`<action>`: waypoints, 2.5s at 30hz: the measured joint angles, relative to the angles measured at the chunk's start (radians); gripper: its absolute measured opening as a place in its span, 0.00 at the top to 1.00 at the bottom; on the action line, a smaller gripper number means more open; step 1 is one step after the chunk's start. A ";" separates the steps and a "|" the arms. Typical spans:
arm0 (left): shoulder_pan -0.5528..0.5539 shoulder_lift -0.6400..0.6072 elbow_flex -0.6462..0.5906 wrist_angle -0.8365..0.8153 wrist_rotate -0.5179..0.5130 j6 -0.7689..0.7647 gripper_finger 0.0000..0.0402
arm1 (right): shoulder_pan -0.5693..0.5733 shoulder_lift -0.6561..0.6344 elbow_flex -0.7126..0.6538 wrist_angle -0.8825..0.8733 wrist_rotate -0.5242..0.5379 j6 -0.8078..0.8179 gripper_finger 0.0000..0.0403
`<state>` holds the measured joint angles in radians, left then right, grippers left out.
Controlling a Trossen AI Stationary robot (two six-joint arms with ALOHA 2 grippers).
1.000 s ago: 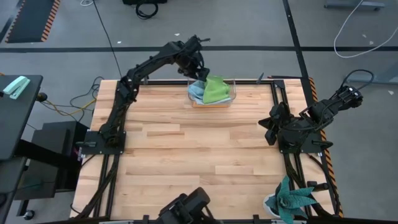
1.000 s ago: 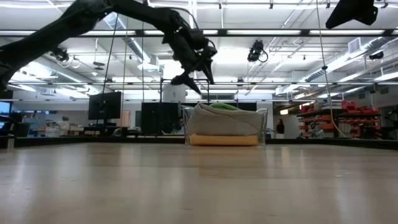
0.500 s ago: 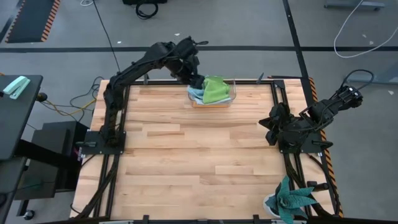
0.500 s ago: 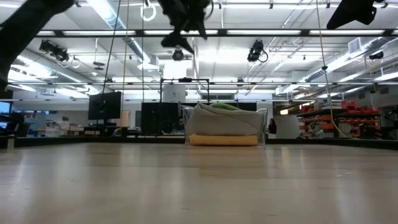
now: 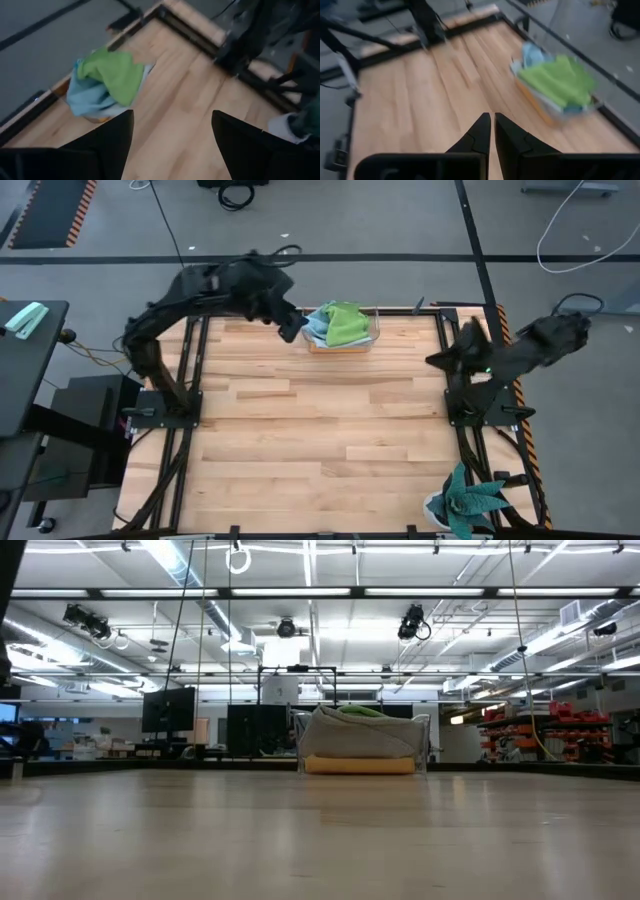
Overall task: Fold microfiber towels
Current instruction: Return to Home Position
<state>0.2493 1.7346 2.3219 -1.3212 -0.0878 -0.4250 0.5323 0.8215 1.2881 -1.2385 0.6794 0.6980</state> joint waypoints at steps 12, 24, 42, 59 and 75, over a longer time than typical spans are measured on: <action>-0.171 -0.148 0.001 0.098 -0.018 0.015 0.32 | 0.000 -0.001 0.171 -0.009 0.000 -0.111 0.92; -0.246 -0.285 -0.001 0.083 -0.005 0.093 0.32 | 0.000 -0.031 0.191 -0.056 -0.119 -0.229 0.92; -0.387 -0.514 -0.190 0.254 -0.005 0.239 0.32 | 0.000 -0.396 0.006 0.216 -0.165 -0.176 0.92; -0.422 -1.068 -1.287 1.196 0.014 0.152 0.32 | 0.000 -0.623 -0.392 0.701 -0.340 -0.229 0.92; -0.422 -1.368 -1.698 1.487 0.014 0.116 0.32 | 0.000 -0.682 -0.602 0.911 -0.351 -0.151 0.92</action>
<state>-0.1726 0.3670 0.6234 0.1658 -0.0738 -0.3092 0.5323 0.1397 0.6865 -0.3272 0.3283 0.5472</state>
